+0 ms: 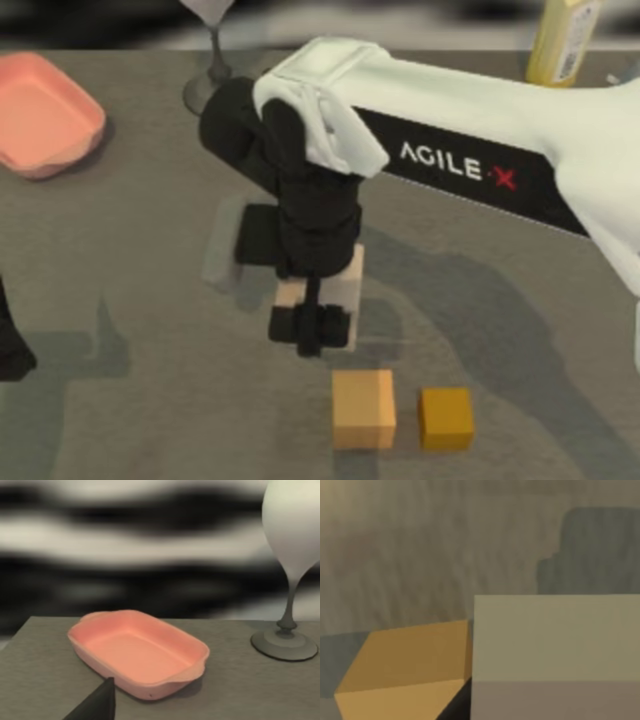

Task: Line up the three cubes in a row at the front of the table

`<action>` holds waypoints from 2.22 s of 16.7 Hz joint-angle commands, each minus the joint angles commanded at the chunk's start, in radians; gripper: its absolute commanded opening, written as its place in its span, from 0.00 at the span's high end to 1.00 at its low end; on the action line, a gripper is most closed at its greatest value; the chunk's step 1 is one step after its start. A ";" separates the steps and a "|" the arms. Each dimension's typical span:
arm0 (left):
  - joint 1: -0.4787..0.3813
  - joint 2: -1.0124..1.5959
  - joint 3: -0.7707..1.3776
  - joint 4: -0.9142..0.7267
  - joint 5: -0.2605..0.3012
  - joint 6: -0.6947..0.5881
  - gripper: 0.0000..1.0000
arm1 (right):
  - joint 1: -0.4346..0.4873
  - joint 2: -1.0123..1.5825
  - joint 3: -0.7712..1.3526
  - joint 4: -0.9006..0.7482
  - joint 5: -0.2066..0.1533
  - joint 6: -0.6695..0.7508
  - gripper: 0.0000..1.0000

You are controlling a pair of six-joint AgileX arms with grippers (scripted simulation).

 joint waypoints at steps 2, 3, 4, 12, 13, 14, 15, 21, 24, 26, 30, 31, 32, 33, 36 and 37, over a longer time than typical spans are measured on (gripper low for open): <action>0.000 0.000 0.000 0.000 0.000 0.000 0.00 | 0.102 0.037 0.076 -0.039 0.000 0.045 1.00; 0.000 0.000 0.000 0.000 0.000 0.000 0.00 | 0.145 0.051 0.108 -0.055 0.000 0.064 1.00; 0.000 0.000 0.000 0.000 0.000 0.000 0.00 | 0.179 0.063 0.135 -0.068 0.000 0.081 1.00; 0.000 0.000 0.000 0.000 0.000 0.000 0.00 | 0.218 0.073 0.149 -0.065 0.000 0.100 1.00; 0.000 0.000 0.000 0.000 0.000 0.000 0.00 | 0.218 0.076 0.127 -0.040 0.001 0.100 1.00; 0.000 0.000 0.000 0.000 0.000 0.000 0.00 | 0.218 0.081 0.100 -0.006 0.002 0.101 1.00; 0.000 0.000 0.000 0.000 0.000 0.000 0.00 | 0.217 0.088 0.069 0.034 0.002 0.102 1.00; 0.000 0.000 0.000 0.000 0.000 0.000 0.00 | 0.219 0.115 -0.045 0.167 0.001 0.103 1.00; 0.000 0.000 0.000 0.000 0.000 0.000 0.00 | 0.219 0.115 -0.045 0.167 0.001 0.103 0.92; 0.000 0.000 0.000 0.000 0.000 0.000 0.00 | 0.219 0.115 -0.045 0.167 0.001 0.103 0.77; 0.000 0.000 0.000 0.000 0.000 0.000 0.00 | 0.219 0.115 -0.045 0.167 0.001 0.103 0.47; 0.000 0.000 0.000 0.000 0.000 0.000 0.00 | 0.219 0.115 -0.045 0.167 0.001 0.103 0.40; 0.000 0.000 0.000 0.000 0.000 0.000 0.00 | 0.219 0.115 -0.045 0.167 0.001 0.103 0.32; 0.000 0.000 0.000 0.000 0.000 0.000 0.00 | 0.219 0.115 -0.045 0.167 0.001 0.103 0.25; 0.000 0.000 0.000 0.000 0.000 0.000 0.00 | 0.219 0.115 -0.045 0.167 0.001 0.103 0.02; 0.000 0.000 0.000 0.000 0.000 0.000 0.00 | 0.219 0.115 -0.045 0.167 0.001 0.103 0.00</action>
